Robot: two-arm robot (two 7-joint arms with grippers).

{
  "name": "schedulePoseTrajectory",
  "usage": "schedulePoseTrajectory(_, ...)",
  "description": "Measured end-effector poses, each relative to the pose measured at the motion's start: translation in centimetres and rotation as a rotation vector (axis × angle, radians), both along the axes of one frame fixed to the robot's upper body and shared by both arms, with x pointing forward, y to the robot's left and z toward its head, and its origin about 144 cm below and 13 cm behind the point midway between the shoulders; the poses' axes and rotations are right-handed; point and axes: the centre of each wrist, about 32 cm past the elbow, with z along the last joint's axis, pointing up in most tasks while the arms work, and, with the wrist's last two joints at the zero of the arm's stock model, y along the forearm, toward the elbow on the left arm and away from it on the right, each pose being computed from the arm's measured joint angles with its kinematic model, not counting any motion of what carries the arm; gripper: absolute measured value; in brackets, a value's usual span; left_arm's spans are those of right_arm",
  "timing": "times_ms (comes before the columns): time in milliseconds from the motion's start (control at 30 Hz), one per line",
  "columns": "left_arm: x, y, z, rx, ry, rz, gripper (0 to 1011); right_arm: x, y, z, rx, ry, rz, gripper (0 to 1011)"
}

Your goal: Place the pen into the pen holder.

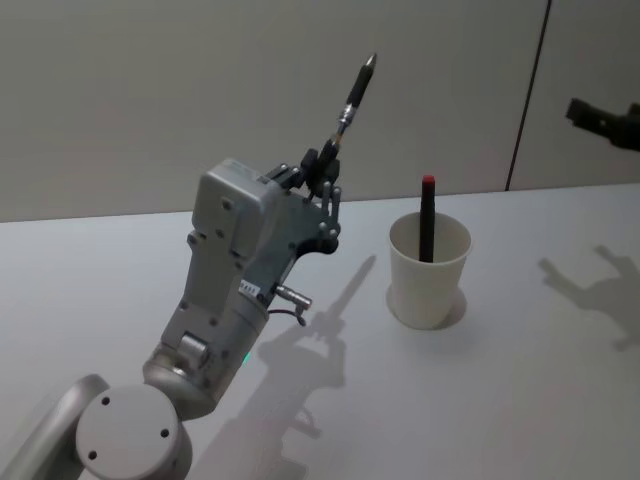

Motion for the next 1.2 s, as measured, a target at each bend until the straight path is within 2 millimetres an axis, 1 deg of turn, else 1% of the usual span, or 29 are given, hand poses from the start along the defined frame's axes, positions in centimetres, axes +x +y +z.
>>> schedulePoseTrajectory(267,0.8,-0.8,-0.2,-0.025,-0.047,-0.051,178,0.6,1.3,0.9,0.126,-0.029,0.1,1002)
schedulePoseTrajectory(633,1.3,-1.2,-0.2,-0.039,-0.075,-0.082,177,1.5,3.1,2.1,0.282,-0.071,0.224,1001)
schedulePoseTrajectory(700,1.4,-1.3,-0.2,-0.041,-0.078,-0.084,177,1.8,3.7,2.5,0.33,-0.086,0.263,1001)
schedulePoseTrajectory(933,1.5,-1.4,-0.2,-0.045,-0.088,-0.093,177,2.3,4.9,3.2,0.408,-0.111,0.327,1001)
schedulePoseTrajectory(1200,1.6,-1.5,-0.3,-0.047,-0.092,-0.098,177,2.6,5.6,3.7,0.455,-0.127,0.367,1001)
